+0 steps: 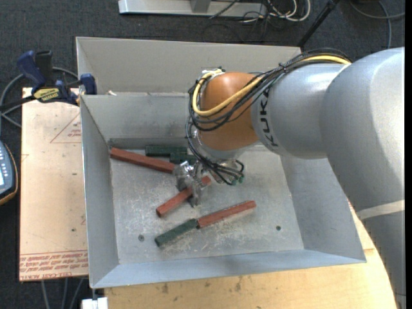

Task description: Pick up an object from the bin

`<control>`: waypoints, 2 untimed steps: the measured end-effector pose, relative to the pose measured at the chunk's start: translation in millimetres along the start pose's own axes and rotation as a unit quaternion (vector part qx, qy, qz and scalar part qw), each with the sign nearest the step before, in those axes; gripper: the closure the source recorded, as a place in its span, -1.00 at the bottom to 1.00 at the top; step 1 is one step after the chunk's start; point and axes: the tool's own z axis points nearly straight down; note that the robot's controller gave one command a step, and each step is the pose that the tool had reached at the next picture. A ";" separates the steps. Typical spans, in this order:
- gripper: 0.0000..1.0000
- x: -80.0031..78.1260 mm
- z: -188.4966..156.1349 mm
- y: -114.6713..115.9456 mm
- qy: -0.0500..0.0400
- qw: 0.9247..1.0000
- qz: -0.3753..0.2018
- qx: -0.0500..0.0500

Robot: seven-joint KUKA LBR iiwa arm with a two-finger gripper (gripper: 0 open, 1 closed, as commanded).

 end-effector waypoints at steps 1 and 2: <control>1.00 -21.5 -116.9 -5.5 -0.004 1.000 -0.027 0.002; 1.00 -8.4 -186.1 -4.8 -0.002 0.999 -0.037 0.001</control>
Offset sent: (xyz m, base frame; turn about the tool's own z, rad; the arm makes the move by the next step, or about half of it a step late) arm 0.0180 0.0037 0.1119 -0.0564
